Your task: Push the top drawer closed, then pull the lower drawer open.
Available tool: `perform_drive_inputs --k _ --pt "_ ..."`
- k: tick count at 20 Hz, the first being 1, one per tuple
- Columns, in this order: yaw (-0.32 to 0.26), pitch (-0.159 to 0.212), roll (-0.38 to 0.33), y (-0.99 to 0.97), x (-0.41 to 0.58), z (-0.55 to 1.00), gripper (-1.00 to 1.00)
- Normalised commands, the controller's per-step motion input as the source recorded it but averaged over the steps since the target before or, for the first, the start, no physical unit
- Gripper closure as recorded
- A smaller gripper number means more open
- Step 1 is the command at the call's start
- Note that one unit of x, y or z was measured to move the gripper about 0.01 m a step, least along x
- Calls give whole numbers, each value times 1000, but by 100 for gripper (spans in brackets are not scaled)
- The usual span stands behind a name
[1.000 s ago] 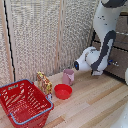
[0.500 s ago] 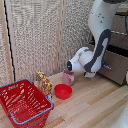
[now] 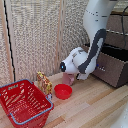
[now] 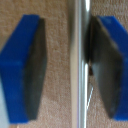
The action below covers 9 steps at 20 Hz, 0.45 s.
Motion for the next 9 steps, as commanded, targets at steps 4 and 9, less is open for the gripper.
perform_drive_inputs --k 4,9 --pt "-22 -13 19 12 249 290 -100" --pt "-110 -50 71 27 246 411 -100"
